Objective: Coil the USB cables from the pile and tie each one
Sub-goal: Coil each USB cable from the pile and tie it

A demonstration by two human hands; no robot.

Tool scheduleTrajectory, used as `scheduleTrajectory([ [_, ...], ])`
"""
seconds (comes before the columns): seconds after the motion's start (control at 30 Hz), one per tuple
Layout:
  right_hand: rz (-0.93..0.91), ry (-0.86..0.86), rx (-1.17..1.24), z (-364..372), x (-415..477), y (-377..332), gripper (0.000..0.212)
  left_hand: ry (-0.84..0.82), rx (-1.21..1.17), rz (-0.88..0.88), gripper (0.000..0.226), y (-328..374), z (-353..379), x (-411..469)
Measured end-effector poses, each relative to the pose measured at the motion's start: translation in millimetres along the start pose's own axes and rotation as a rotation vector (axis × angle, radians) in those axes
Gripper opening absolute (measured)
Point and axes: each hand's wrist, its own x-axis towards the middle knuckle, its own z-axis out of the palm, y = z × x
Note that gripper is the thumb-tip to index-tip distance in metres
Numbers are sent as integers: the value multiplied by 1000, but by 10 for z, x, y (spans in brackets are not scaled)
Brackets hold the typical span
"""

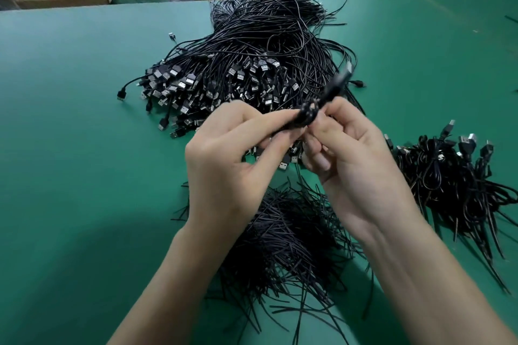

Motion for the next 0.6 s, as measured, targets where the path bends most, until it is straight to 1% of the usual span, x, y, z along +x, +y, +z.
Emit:
scheduleTrajectory([
  [0.07, 76, 48, 69, 12, 2, 22, 21, -20, 23, 42, 21, 4, 4, -22],
  [0.13, 83, 105, 70, 17, 10, 24, 23, -78, -52, 13, 24, 16, -4, -34],
  [0.23, -49, 144, -136, 9, 1, 5, 14, -113, -268, -174, 26, 60, 1, -15],
  [0.27, -111, 138, -214, 9, -8, 1, 14, -103, -332, -244, 21, 68, 11, 0],
  [0.33, -209, 119, -336, 26, -21, -7, 15, -94, -471, -351, 5, 80, 12, 28],
  [0.37, -240, 122, -387, 35, -24, -10, 15, -93, -541, -406, 7, 85, 10, 42],
  [0.43, -283, 140, -476, 33, -22, -20, 16, -69, -647, -534, 33, 58, 9, 46],
  [0.47, -298, 147, -511, 27, -21, -26, 16, -52, -664, -568, 46, 33, 7, 41],
  [0.5, -297, 148, -523, 27, -23, -32, 16, -44, -659, -569, 54, 24, 5, 38],
  [0.53, -269, 143, -493, 29, -25, -34, 16, -41, -612, -531, 58, 19, 8, 33],
  [0.6, -126, 116, -294, 40, -23, -25, 15, -51, -393, -364, 58, 8, 17, 30],
])
